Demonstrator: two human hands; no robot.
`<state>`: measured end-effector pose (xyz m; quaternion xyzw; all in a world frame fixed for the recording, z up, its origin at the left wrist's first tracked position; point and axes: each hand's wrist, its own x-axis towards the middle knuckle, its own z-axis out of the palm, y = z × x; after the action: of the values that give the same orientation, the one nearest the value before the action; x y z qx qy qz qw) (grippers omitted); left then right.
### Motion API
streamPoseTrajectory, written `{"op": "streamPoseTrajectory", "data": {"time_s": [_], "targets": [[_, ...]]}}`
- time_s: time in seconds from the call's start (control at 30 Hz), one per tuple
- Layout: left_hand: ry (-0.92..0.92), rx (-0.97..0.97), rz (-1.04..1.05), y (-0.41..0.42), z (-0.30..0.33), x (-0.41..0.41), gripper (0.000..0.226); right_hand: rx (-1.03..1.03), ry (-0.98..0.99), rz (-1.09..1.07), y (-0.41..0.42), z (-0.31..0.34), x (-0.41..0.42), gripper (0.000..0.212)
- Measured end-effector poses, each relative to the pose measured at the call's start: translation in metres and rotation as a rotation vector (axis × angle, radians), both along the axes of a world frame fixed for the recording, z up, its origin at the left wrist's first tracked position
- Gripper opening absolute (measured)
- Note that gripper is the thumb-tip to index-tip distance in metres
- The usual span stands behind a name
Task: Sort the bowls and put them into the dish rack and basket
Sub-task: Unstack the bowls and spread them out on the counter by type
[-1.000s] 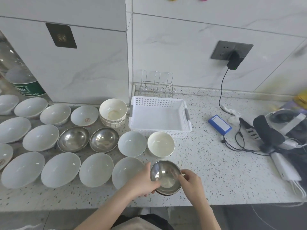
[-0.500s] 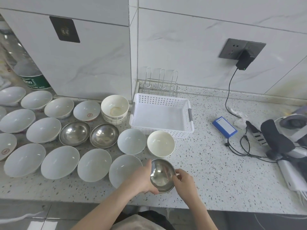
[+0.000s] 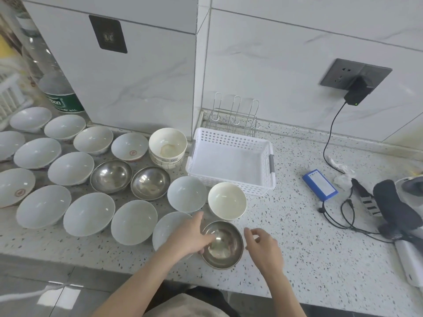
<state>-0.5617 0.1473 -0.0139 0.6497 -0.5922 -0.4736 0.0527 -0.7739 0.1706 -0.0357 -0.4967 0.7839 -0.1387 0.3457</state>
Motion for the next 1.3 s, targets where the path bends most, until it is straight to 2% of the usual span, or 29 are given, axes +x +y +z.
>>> {"op": "streamPoseTrajectory", "data": {"time_s": [0.1,0.2,0.27,0.33,0.43,0.53,0.67,0.73,0.83,0.97,1.2,1.27,1.3], "targets": [[0.103,-0.077,0.201,-0.019,0.004,0.022,0.043,-0.084,0.013,-0.066,-0.012,0.011,0.003,0.026],[0.371,-0.028,0.458,-0.041,0.008,0.044,0.024,-0.148,-0.032,-0.092,-0.030,0.023,0.013,0.020],[0.490,0.001,0.617,-0.059,0.009,0.062,0.021,-0.174,-0.065,-0.086,-0.047,0.032,0.025,0.018],[0.534,-0.003,0.723,-0.079,0.010,0.081,0.023,-0.191,-0.103,-0.086,-0.064,0.040,0.041,0.018],[0.498,-0.032,0.801,-0.111,0.012,0.109,0.043,-0.205,-0.141,-0.070,-0.086,0.049,0.068,0.017],[0.390,-0.035,0.773,-0.139,0.013,0.129,0.064,-0.215,-0.172,-0.067,-0.099,0.055,0.093,0.014],[0.300,-0.058,0.664,-0.169,0.009,0.142,0.073,-0.208,-0.118,-0.063,-0.104,0.053,0.115,0.014],[0.258,-0.102,0.612,-0.178,0.008,0.147,0.067,-0.210,-0.093,-0.063,-0.102,0.050,0.122,0.017],[0.242,-0.165,0.530,-0.187,0.004,0.151,0.045,-0.203,-0.147,-0.096,-0.097,0.041,0.128,0.019],[0.267,-0.119,0.496,-0.192,0.001,0.155,0.043,-0.119,-0.266,-0.141,-0.088,0.027,0.131,0.017],[0.240,-0.038,0.372,-0.205,0.002,0.164,0.036,-0.104,-0.292,-0.151,-0.095,0.024,0.142,0.016],[0.202,-0.025,0.336,-0.210,0.003,0.165,0.043,-0.106,-0.291,-0.146,-0.098,0.025,0.146,0.017],[0.185,-0.027,0.325,-0.212,0.004,0.165,0.053,-0.115,-0.293,-0.146,-0.099,0.026,0.149,0.017]]}}
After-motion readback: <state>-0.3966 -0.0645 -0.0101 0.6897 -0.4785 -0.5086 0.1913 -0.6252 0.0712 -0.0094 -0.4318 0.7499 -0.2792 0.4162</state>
